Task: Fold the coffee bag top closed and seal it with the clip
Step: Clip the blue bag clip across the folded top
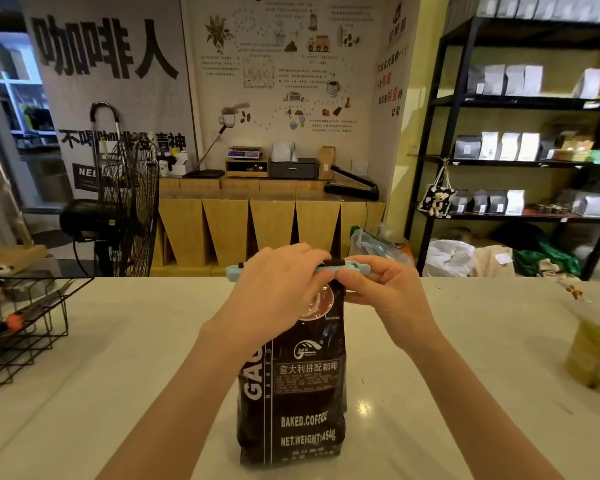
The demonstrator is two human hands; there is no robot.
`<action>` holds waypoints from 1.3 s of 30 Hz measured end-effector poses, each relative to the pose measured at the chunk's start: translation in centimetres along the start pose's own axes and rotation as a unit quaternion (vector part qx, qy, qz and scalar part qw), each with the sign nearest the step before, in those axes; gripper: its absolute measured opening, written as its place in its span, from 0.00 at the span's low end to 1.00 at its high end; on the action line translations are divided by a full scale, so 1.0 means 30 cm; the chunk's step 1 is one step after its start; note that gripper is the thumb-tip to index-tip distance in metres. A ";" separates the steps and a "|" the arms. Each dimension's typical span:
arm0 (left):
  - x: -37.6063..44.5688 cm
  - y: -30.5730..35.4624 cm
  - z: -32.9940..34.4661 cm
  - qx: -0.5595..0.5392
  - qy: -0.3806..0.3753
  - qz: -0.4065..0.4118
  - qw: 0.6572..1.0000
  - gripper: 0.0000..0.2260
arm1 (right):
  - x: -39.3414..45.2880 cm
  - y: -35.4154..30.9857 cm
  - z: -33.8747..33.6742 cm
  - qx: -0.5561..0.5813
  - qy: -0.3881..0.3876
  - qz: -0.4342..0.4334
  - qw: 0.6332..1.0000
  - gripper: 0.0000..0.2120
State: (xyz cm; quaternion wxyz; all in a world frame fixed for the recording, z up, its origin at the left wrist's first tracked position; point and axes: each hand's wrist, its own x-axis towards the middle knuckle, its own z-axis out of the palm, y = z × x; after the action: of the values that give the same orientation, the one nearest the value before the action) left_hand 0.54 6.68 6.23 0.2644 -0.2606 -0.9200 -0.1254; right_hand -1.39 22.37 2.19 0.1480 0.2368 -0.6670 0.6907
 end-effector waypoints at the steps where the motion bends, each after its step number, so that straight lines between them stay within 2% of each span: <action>1: 0.003 -0.001 -0.006 -0.006 0.002 0.006 1.000 0.16 | -0.001 -0.001 -0.003 0.004 -0.002 -0.002 1.000 0.07; 8: -0.011 -0.014 0.011 -0.063 0.055 0.010 0.996 0.13 | 0.005 -0.012 -0.038 0.001 -0.089 0.011 0.996 0.11; 14: -0.006 -0.023 0.037 -0.058 0.082 0.000 0.995 0.12 | -0.001 0.023 -0.005 -0.053 -0.004 -0.047 0.998 0.09; 19: -0.003 -0.023 0.046 -0.046 0.097 -0.004 0.994 0.12 | -0.015 0.048 0.025 -0.075 0.058 -0.073 0.993 0.12; 23: -0.026 -0.032 0.066 0.006 0.120 0.001 0.993 0.20 | -0.013 0.051 0.028 -0.036 0.041 -0.045 0.998 0.09; 25: -0.065 -0.044 0.077 0.017 0.140 -0.034 0.989 0.29 | -0.010 0.052 0.024 -0.005 0.030 -0.013 0.999 0.09; 26: -0.091 -0.052 0.077 -0.017 0.144 -0.077 0.986 0.35 | -0.009 0.055 0.022 0.007 0.029 0.004 1.000 0.09; 27: -0.118 -0.063 0.072 -0.084 0.140 -0.143 0.976 0.41 | -0.010 0.060 0.020 0.020 0.031 0.021 0.999 0.09; 28: -0.143 -0.078 0.065 -0.179 0.119 -0.222 0.951 0.46 | -0.011 0.065 0.019 0.034 0.033 0.040 0.998 0.09; 29: -0.165 -0.095 0.057 -0.290 0.082 -0.293 0.907 0.47 | -0.012 0.073 0.018 0.046 0.035 0.059 0.997 0.10; 31: -0.198 -0.127 0.059 -0.469 -0.009 -0.361 0.806 0.43 | -0.019 0.082 0.020 0.074 0.025 0.089 0.993 0.12; 32: -0.211 -0.140 0.072 -0.512 -0.035 -0.368 0.775 0.39 | -0.025 0.085 0.023 0.088 0.012 0.098 0.991 0.16; 33: -0.221 -0.147 0.087 -0.529 -0.039 -0.369 0.763 0.35 | -0.033 0.087 0.026 0.090 -0.006 0.104 0.990 0.19; 35: -0.228 -0.153 0.108 -0.533 -0.009 -0.372 0.760 0.28 | -0.048 0.092 0.038 0.060 -0.039 0.118 0.990 0.24; 39: -0.245 -0.150 0.115 -0.537 0.041 -0.374 0.755 0.24 | -0.055 0.100 0.070 0.003 -0.065 0.151 0.986 0.31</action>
State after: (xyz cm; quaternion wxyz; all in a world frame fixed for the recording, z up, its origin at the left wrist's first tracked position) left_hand 1.96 1.16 -1.11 0.0508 0.0111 -0.7137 -0.6985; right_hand -1.28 20.27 -1.22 -0.0020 0.1779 -0.7013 0.6903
